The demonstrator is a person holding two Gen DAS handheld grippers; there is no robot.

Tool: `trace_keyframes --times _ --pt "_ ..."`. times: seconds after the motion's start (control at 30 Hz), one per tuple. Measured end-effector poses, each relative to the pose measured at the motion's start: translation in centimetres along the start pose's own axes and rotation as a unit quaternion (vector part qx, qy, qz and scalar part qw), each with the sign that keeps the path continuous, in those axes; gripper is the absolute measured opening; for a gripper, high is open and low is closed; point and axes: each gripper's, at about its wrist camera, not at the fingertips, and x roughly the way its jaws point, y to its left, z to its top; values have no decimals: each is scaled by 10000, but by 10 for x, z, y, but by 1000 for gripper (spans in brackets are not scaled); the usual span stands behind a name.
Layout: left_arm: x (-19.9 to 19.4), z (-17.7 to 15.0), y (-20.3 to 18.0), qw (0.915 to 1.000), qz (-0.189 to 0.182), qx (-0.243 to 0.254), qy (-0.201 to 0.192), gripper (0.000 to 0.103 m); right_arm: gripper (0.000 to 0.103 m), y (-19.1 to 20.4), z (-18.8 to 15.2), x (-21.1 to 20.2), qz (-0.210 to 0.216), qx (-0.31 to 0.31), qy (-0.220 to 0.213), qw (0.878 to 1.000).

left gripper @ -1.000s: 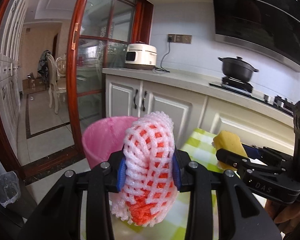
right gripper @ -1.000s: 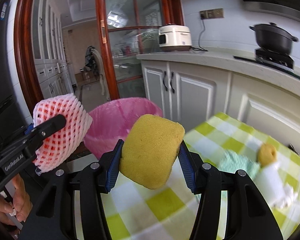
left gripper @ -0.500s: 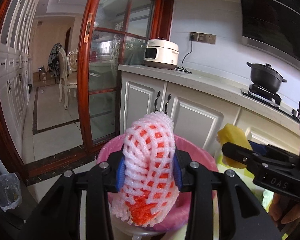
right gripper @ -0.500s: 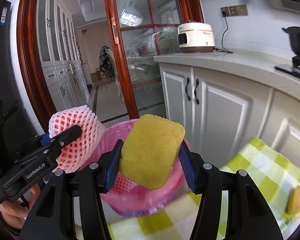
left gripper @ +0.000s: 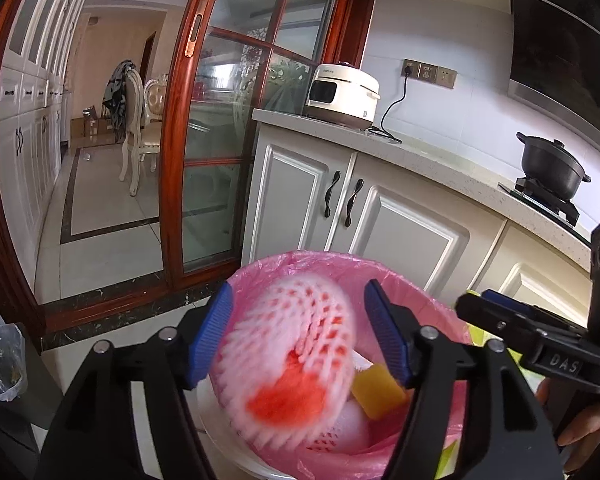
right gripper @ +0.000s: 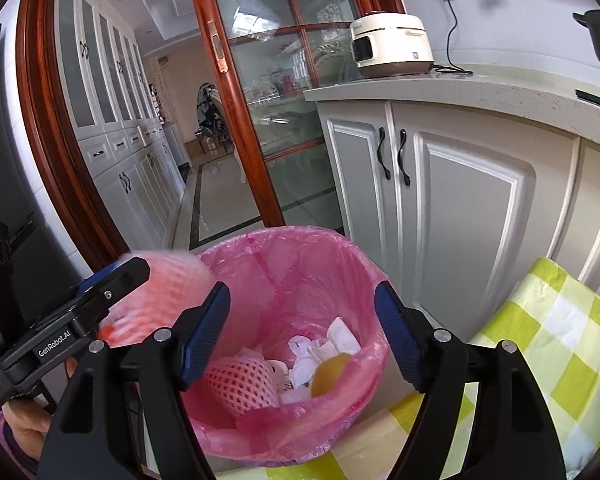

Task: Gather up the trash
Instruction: 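Move both grippers back over the table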

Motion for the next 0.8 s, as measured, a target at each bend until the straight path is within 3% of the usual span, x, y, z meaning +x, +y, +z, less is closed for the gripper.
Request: trace_keyframes --times 0.27,0.5,0.8 --pt "-20 -2 -9 9999 74 -111 -94 78 72 -6 -16 -46 -218 28 -131 9997" --pt "-65 -19 -37 9990 266 134 -336 98 72 -21 -49 -97 -489 185 -174 9985" --pt "-98 -71 -117 9962 -191 844 -18 98 75 -54 -106 -176 -1101 599 -277 9917"
